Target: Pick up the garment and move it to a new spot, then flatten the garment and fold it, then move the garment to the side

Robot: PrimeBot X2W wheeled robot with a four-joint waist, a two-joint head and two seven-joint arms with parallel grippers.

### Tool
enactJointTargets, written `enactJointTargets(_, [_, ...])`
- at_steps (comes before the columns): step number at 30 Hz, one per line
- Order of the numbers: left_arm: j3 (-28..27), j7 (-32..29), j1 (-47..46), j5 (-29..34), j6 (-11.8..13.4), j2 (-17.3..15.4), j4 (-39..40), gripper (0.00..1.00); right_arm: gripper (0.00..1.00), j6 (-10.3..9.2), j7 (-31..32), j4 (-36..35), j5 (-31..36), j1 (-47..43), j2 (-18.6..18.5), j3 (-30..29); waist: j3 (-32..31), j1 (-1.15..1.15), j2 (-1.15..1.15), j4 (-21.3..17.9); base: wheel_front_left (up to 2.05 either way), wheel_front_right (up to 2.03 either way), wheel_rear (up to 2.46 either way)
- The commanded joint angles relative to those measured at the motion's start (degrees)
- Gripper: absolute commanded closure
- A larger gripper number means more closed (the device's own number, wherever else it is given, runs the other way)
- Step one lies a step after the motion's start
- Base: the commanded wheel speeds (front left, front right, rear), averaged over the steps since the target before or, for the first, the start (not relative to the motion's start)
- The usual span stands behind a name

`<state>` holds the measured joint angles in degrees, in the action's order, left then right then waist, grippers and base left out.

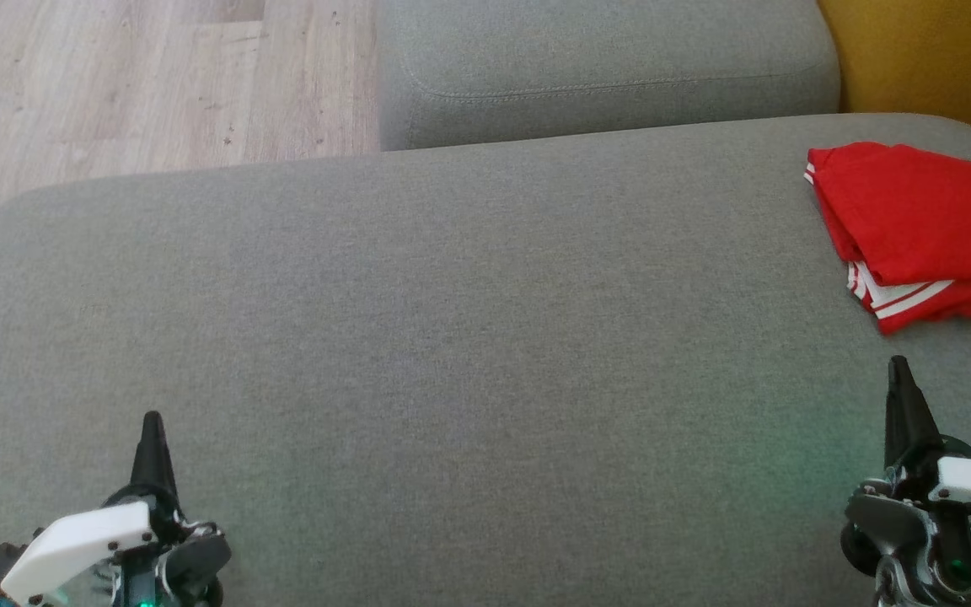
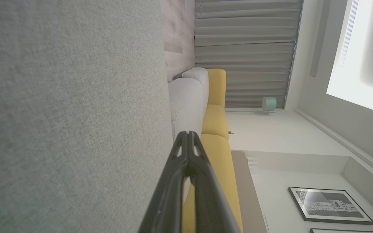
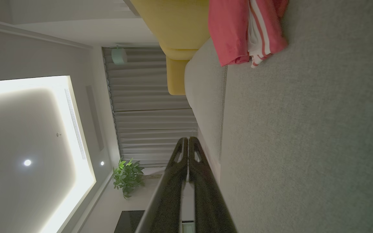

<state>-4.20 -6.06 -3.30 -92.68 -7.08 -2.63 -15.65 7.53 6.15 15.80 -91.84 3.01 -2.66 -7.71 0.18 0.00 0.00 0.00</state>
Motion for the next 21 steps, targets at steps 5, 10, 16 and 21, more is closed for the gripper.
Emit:
enactJointTargets(5, [-2.30,-0.42,-2.88,0.50,-0.41,-0.25,1.62,1.00,1.00,-0.04,0.32,-1.78,-0.34,3.17,-0.21,1.21,0.00,0.00,0.00,0.00,0.00,0.00,0.00])
enactJointTargets(10, [-2.30,-0.42,-2.88,0.50,-0.41,-0.25,1.62,1.00,1.00,-0.04,0.32,-1.78,-0.34,3.17,-0.21,1.21,0.00,0.00,0.00,0.00,0.00,0.00,0.00])
enactJointTargets(16, [-2.30,-0.42,-2.88,0.50,-0.41,-0.25,1.62,1.00,1.00,-0.04,0.32,-1.78,-0.34,3.17,-0.21,1.21,0.00,0.00,0.00,0.00,0.00,0.00,0.00])
enactJointTargets(21, [-2.30,-0.42,-2.88,0.50,-0.41,-0.25,1.62,1.00,1.00,-0.04,0.32,-1.78,-0.34,3.17,-0.21,1.21,0.00,0.00,0.00,0.00,0.00,0.00,0.00])
